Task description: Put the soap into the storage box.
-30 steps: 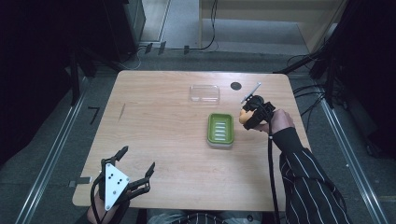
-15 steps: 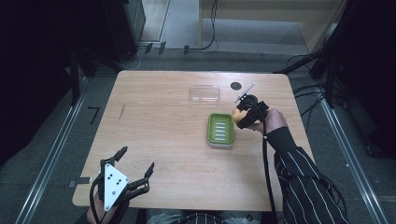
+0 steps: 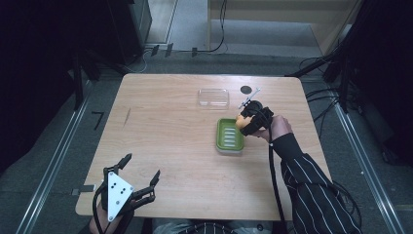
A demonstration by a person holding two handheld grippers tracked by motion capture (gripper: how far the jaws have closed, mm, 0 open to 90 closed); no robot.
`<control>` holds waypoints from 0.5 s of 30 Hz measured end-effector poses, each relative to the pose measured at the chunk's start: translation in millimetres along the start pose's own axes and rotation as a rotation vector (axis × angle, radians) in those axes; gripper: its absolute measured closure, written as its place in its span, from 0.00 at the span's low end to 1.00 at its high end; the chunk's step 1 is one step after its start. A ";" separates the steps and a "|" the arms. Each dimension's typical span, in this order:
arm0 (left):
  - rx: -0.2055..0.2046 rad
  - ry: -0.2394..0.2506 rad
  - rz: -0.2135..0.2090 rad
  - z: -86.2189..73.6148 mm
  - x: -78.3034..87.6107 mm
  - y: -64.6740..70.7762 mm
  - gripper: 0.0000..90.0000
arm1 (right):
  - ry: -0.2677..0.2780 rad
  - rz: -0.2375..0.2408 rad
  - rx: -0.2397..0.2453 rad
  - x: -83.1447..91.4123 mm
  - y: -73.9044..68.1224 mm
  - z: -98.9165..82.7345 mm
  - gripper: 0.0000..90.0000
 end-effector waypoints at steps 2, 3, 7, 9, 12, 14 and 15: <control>-0.002 0.000 -0.001 0.1 -0.1 0.2 0.15 | 0.002 0.003 0.003 -2.0 -1.8 2.1 0.44; -0.003 0.000 -0.001 0.1 -0.1 0.3 0.15 | 0.003 0.002 0.007 -2.7 -2.7 3.2 0.44; -0.001 0.000 -0.001 0.1 -0.1 0.3 0.15 | 0.012 0.005 0.014 -6.0 -6.2 6.4 0.44; -0.002 -0.001 0.000 0.1 -0.1 0.2 0.15 | 0.014 0.013 0.015 -7.9 -7.9 6.9 0.44; -0.003 0.000 -0.001 0.0 0.0 0.2 0.15 | 0.015 0.019 0.023 -13.0 -11.2 8.4 0.44; -0.001 0.001 0.000 -0.1 0.3 -0.1 0.15 | 0.016 0.024 0.026 -16.1 -13.1 9.7 0.44; 0.001 0.003 0.000 -0.1 0.2 -0.1 0.15 | 0.011 0.024 0.031 -17.0 -13.7 10.3 0.44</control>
Point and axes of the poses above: each handheld gripper's, and its own axes: x roughly backward along the jaws, z roughly out of its top, y roughly to its right, the point moved 2 cm from there along -x, roughly forward along the jaws, and after that the axes turned 15 degrees about x, right-handed, at the moved point
